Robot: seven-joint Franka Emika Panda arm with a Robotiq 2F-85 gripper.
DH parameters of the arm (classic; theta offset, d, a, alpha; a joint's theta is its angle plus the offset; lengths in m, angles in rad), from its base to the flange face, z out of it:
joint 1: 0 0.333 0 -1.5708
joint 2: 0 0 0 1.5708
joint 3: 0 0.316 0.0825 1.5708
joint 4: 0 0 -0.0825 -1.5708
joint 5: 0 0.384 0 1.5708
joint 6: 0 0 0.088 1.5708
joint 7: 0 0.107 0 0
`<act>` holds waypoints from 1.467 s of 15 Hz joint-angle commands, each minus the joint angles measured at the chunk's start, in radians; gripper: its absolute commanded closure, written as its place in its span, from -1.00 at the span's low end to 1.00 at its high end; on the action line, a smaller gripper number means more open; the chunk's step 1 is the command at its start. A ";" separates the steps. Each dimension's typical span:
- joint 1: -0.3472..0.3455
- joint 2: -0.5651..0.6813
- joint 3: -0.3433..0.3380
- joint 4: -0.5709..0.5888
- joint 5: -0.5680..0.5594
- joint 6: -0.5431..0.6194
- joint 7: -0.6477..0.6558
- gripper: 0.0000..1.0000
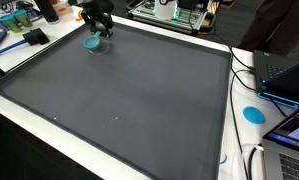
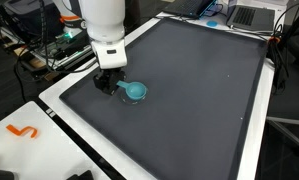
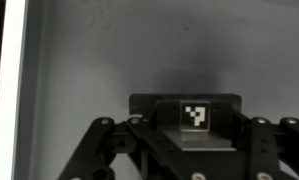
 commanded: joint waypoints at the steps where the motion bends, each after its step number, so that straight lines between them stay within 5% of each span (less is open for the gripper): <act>1: -0.009 0.016 0.003 -0.003 -0.061 0.005 0.053 0.43; 17: -0.003 0.197 0.049 0.230 -0.129 -0.299 0.015 0.43; 22: -0.003 0.244 0.073 0.269 -0.140 -0.311 -0.032 0.43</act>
